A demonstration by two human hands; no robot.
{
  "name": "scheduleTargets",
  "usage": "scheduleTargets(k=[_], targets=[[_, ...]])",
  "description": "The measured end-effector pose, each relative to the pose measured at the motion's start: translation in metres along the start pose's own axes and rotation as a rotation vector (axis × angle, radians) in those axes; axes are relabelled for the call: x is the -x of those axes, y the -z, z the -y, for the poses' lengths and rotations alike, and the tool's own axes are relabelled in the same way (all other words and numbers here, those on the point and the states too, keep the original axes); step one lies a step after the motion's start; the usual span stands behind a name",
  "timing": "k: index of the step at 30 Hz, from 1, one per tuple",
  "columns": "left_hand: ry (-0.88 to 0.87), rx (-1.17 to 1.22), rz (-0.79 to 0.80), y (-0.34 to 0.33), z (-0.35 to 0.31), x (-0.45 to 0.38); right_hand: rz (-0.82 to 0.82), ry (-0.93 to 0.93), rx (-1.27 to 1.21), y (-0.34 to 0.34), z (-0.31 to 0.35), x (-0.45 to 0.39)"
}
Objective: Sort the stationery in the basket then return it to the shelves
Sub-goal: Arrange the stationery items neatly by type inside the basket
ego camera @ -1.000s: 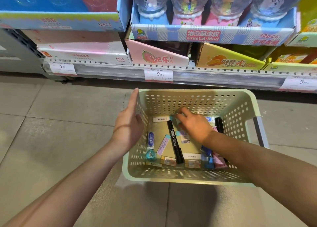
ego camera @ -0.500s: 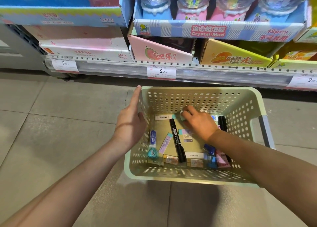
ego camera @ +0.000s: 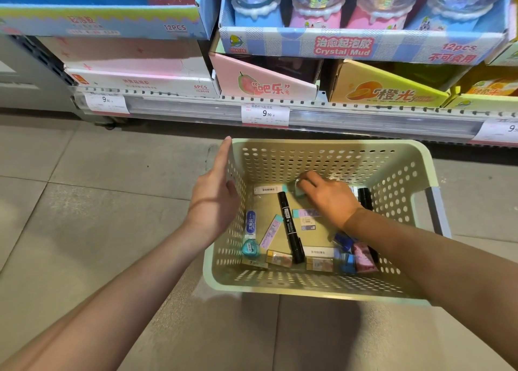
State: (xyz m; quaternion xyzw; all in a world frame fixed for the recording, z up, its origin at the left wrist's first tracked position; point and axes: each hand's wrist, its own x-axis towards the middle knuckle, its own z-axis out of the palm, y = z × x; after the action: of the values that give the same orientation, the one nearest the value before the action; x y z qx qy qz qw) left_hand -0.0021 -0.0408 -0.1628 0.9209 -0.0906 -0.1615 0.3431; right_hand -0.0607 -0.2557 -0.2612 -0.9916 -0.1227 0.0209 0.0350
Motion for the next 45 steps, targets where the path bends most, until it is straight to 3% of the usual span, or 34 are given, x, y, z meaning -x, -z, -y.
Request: scheduleTargets(k=[6,14,16,18,20,24,39,45], targets=[[0.0,-0.007,-0.001,0.0,0.001,-0.001,-0.014,0.016,0.0,-0.001,0.0,0.001],[-0.015,-0.005,-0.019,0.0,0.001,-0.001,-0.244,0.07,-0.088,0.013,0.012,-0.001],[-0.02,-0.006,-0.028,-0.001,0.0,0.0,-0.169,0.18,-0.177,0.016,0.027,-0.005],[-0.023,-0.014,-0.029,-0.001,0.001,0.0,0.015,0.25,-0.278,0.017,0.044,-0.008],[-0.029,-0.021,-0.027,-0.002,0.002,-0.001,0.201,0.23,-0.338,0.016,0.06,-0.012],[-0.037,-0.033,-0.033,-0.002,0.003,-0.001,0.392,0.231,-0.39,0.008,0.082,-0.017],[-0.002,-0.07,-0.014,0.0,-0.004,0.001,0.551,0.125,-0.486,0.004,0.105,-0.023],[0.016,-0.075,-0.025,0.001,-0.004,0.001,0.58,-0.111,-0.727,0.025,0.091,-0.021]])
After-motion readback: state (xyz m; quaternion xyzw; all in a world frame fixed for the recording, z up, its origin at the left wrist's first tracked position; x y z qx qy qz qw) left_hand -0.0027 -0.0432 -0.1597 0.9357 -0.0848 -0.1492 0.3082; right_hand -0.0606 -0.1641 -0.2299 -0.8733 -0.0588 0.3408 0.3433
